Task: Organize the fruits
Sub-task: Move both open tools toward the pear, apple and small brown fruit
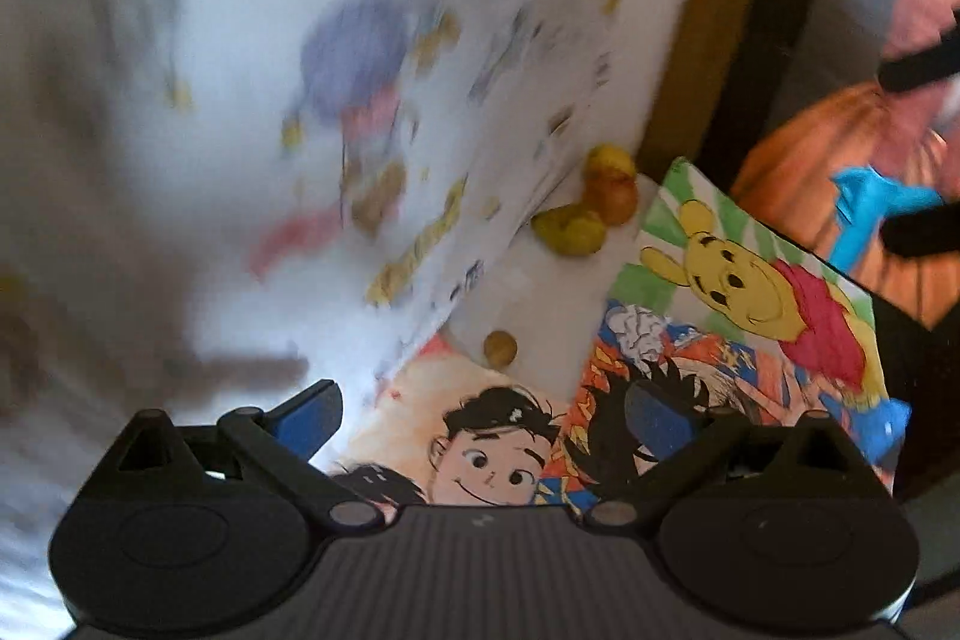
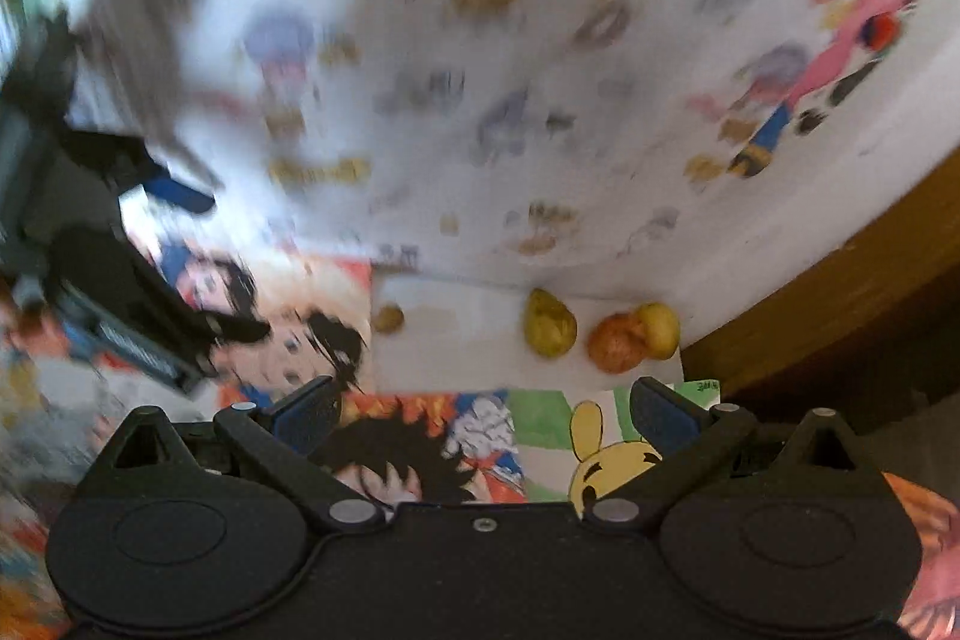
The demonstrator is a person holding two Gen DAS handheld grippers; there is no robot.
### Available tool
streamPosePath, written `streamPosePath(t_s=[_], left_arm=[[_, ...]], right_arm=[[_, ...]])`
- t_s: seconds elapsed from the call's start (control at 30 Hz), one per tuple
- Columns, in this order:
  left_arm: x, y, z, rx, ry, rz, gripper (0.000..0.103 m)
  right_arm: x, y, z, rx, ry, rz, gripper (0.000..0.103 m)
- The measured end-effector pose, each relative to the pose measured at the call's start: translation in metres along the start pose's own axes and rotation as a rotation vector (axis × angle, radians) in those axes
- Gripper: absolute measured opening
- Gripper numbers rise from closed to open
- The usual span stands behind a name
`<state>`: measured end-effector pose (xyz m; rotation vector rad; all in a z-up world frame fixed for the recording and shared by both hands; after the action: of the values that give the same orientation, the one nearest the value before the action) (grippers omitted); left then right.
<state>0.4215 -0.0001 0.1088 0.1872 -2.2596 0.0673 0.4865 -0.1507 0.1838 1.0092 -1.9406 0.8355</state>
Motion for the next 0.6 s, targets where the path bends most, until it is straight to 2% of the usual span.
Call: streamPosePath(t_s=[0.17,0.33,0.43,0.53,0.6], left_arm=[[-0.04,-0.001,0.011,0.097,0.043,-0.027,0.102],[-0.076,-0.006,0.018,0.154,0.101,-0.018,0.102],[-0.095,-0.016,0.024,0.129,0.133,-0.007,0.102],[-0.103,-0.026,0.026,0.094,0.131,-0.017,0.102],[-0.111,-0.032,0.024,0.087,0.134,-0.02,0.102]], right_arm=[[-0.07,-0.012,0.021,0.177,0.038,0.022,0.102],[-0.115,-0.033,0.035,0.241,-0.066,0.041,0.102],[-0.136,-0.043,0.04,0.284,-0.075,0.033,0.102],[-0.159,-0.056,0.038,0.308,-0.059,0.02,0.102],[-0.174,-0.063,0.035,0.302,-0.051,0.017,0.098]])
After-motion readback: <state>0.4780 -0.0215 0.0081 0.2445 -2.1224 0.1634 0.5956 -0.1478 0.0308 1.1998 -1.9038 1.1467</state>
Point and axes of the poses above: each gripper's, at about its wrist camera, not at the fingertips, and x roughly against the way its jaws point, y to its left, z to its underside, the point moved 3 cm from there along -x, roughly the way its jaws point, and after that the axes turned 10 degrees about -z, right-handed, at the moved point
